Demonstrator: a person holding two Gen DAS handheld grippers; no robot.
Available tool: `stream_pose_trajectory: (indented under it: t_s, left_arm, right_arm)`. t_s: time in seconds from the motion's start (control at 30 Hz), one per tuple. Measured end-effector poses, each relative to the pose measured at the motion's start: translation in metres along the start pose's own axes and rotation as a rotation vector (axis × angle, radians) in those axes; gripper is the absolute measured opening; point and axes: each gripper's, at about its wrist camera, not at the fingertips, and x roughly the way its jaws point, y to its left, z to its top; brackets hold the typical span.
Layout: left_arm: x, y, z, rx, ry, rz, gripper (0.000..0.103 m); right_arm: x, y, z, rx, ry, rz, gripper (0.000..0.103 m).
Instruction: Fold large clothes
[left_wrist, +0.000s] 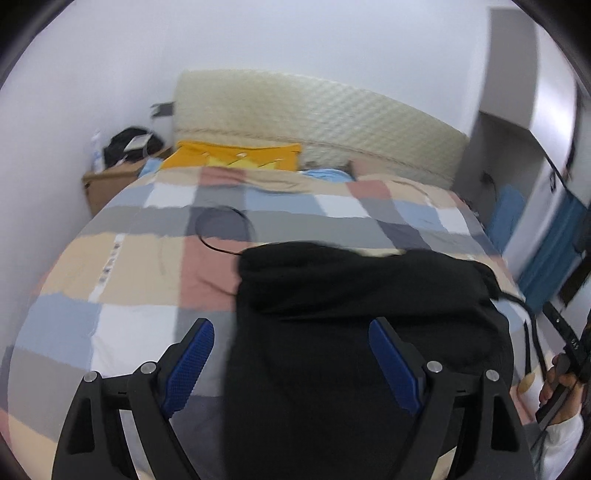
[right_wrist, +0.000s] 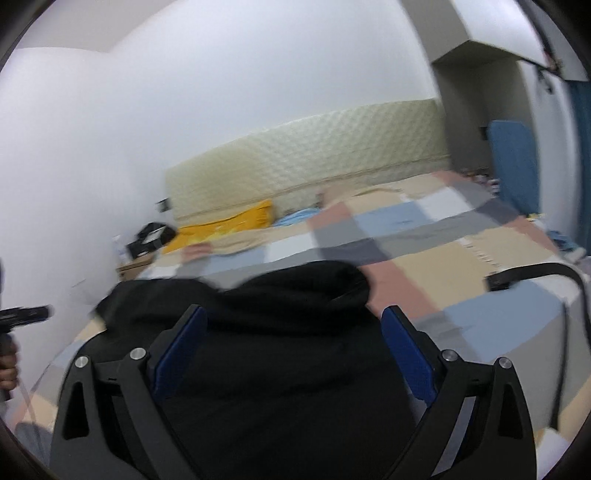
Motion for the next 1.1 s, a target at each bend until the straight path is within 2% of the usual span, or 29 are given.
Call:
stream_pose_trajectory:
  t_s: [0.07,0.13,0.23,0.3,0.4,0.6,0.93,1.1]
  left_arm:
    - [0.009,-0.026,-0.001,0.044,-0.015,-0.006,0.086]
    - [0.022,-0.047,-0.001,0.064,-0.012,-0.030,0.086]
    - [0.049,-0.073,-0.002,0.092,0.013,-0.043,0.086]
    - [0.079,-0.085,-0.003,0.119,0.071,-0.044,0.086]
    - [0.115,-0.089,-0.003,0.103,0.132,-0.020,0.086]
    - [0.149,-0.082,0.008,0.030,0.142,-0.010,0.086]
    - [0.201,-0.088,0.030,0.079,0.139,0.096,0.086]
    - [0.224,-0.085,0.035,0.083,0.159,0.108,0.086]
  right_arm:
    - [0.011,0.013,-0.006,-0.032,0.046,0.033,0.093]
    - [0.025,0.024,-0.011,-0.077,0.086,0.037,0.086]
    - [0.048,0.036,-0.020,-0.111,0.162,0.048,0.078]
    - [0.064,0.040,-0.029,-0.113,0.211,0.047,0.076]
    - [0.097,0.042,-0.037,-0.120,0.283,0.032,0.076]
    - [0.143,0.043,-0.026,-0.134,0.304,0.006,0.076]
    - [0.219,0.049,-0.012,-0.149,0.391,-0.016,0.076]
    - [0.241,0.046,-0.014,-0.128,0.431,-0.004,0.077]
